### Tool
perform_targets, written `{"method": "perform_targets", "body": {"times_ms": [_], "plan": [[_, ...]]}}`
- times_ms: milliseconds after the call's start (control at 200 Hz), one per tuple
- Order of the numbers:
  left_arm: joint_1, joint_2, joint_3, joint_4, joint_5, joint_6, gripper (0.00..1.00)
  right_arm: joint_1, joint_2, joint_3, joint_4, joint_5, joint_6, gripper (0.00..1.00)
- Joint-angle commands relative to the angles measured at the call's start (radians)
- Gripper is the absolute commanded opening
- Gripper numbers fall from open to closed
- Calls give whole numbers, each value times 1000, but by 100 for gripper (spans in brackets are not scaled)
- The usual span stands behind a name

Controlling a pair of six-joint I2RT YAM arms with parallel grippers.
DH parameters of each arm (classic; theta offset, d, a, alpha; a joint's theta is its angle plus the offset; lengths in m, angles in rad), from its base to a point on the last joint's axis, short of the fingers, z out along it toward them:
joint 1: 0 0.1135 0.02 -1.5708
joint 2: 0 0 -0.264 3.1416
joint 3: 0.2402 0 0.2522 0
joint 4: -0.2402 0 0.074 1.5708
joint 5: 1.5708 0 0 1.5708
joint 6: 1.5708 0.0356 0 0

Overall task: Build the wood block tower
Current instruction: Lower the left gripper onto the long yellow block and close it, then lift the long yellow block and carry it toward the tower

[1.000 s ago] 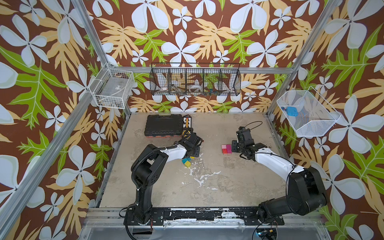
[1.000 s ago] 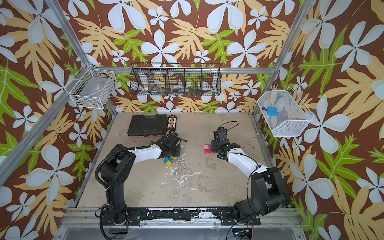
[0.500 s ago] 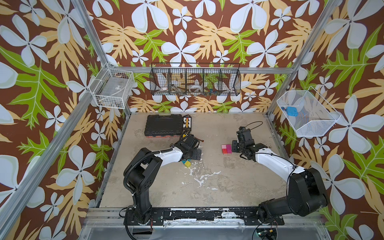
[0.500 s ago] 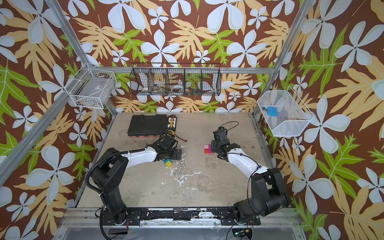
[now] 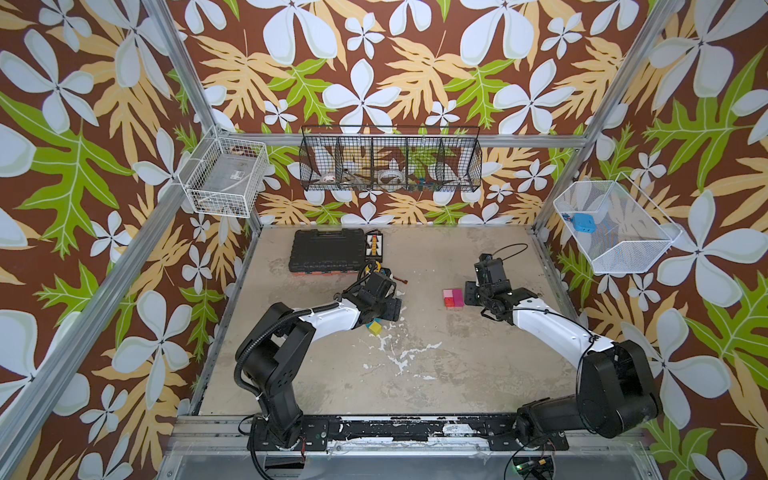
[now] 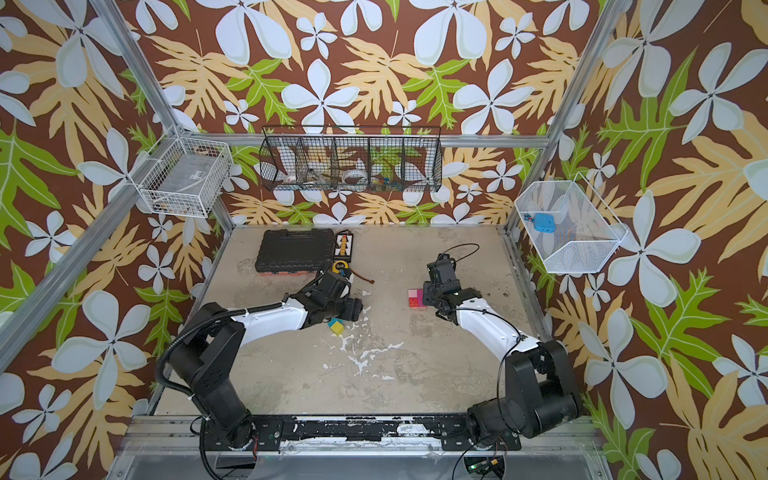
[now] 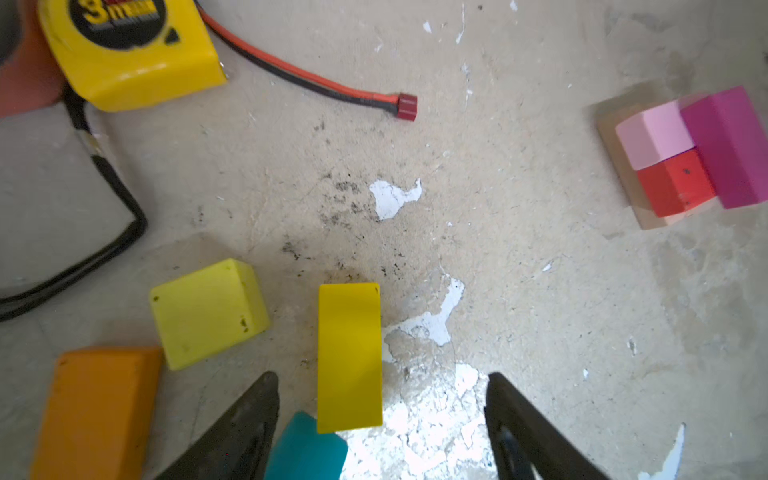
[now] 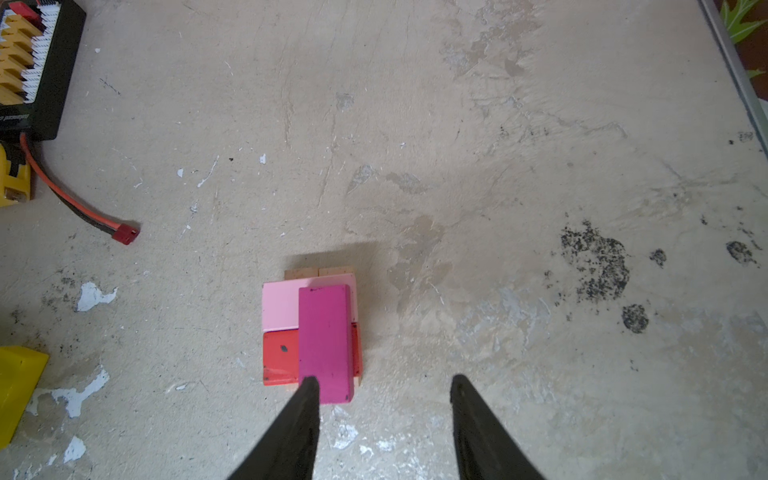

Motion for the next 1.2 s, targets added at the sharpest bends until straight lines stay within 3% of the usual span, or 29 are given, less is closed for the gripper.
{"method": "perform_targets", "body": {"times_ms": [0,255,751,876,1056,1191], "plan": [[-2,39,30,-24,30,2,77,0,5,12,-9,15,-4,51],[-5,91,62,-50,87,-2,76,0,-4,7,-6,20,-2,52],[-99,132,117,-93,67,-11,73,0,-4,7,-11,30,-3,51],[-104,135,130,-105,96,-10,72,0,2,12,-15,28,-3,51],[-104,111,136,-165,44,-11,72,0,-9,5,-14,34,-2,51],[-106,115,148,-179,84,-9,67,-1,-1,9,-15,34,-2,51]]}}
